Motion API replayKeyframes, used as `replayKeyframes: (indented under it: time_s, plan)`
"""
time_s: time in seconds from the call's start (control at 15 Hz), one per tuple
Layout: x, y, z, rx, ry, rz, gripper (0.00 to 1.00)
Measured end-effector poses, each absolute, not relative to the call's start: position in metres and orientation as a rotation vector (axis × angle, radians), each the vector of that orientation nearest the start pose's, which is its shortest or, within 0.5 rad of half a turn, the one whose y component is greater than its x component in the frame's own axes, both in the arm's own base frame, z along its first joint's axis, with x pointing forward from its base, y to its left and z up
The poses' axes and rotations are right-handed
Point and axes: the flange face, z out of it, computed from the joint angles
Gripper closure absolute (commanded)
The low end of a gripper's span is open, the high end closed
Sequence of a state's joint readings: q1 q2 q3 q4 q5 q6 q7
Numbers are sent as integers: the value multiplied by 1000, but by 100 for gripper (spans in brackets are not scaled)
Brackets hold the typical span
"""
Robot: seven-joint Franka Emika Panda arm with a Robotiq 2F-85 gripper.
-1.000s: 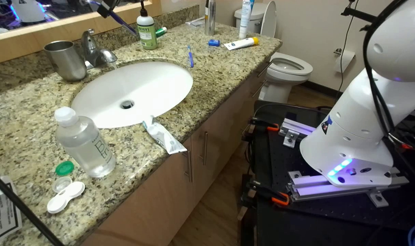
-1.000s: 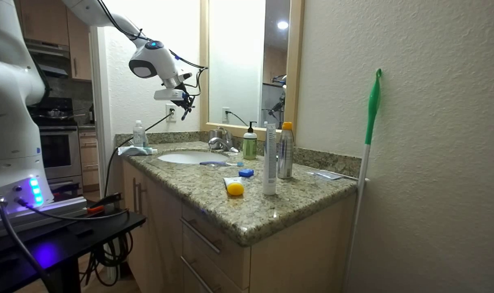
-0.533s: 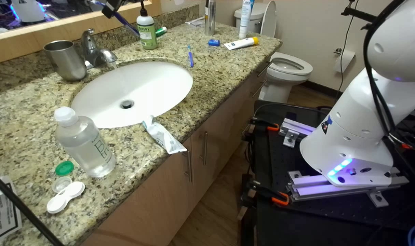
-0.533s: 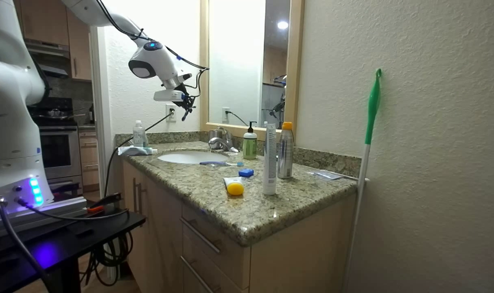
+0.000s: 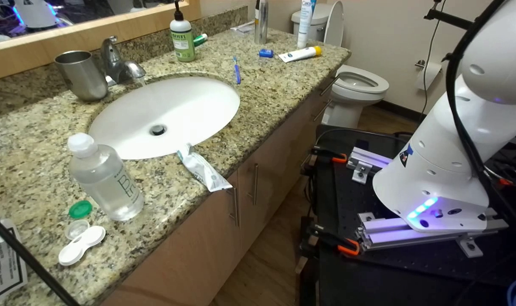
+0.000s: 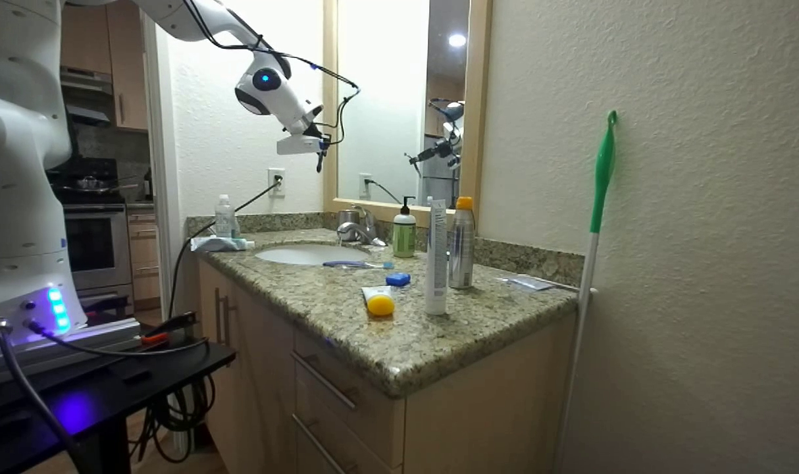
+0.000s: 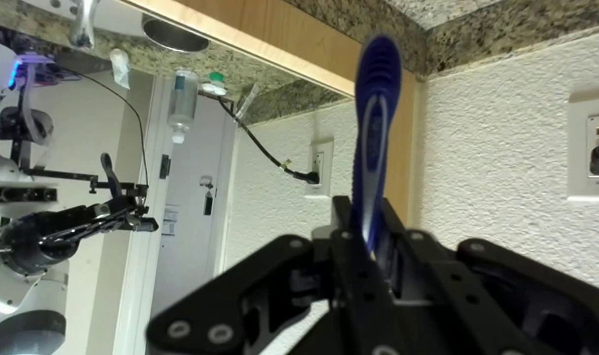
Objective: Pick up the shaving stick from the right side of the counter and place it inside the silver cup
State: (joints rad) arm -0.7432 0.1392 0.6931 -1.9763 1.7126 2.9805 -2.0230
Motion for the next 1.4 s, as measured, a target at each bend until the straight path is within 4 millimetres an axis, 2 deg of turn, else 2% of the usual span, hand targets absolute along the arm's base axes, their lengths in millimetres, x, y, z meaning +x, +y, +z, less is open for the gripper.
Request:
replayKeyframes:
  time_s: [0.07,0.13,0.33,0.4,0.67,0.87,1.2,1.27,1.4]
  plan:
    - [593,-116,441,-2626,-398,-1651,97]
    - [599,-122,430,-2632,-393,-1655,87]
    - [609,-138,384,-2664,-357,-1595,87]
    - [611,-140,377,-2664,-350,-1586,97]
    - [615,-141,377,-2650,-353,-1595,97]
    - [626,-145,372,-2599,-382,-1650,97]
    - [645,-139,342,-2525,-488,-1728,97]
    - [648,-136,335,-2517,-505,-1732,87]
    - [649,-133,329,-2514,-489,-1715,87]
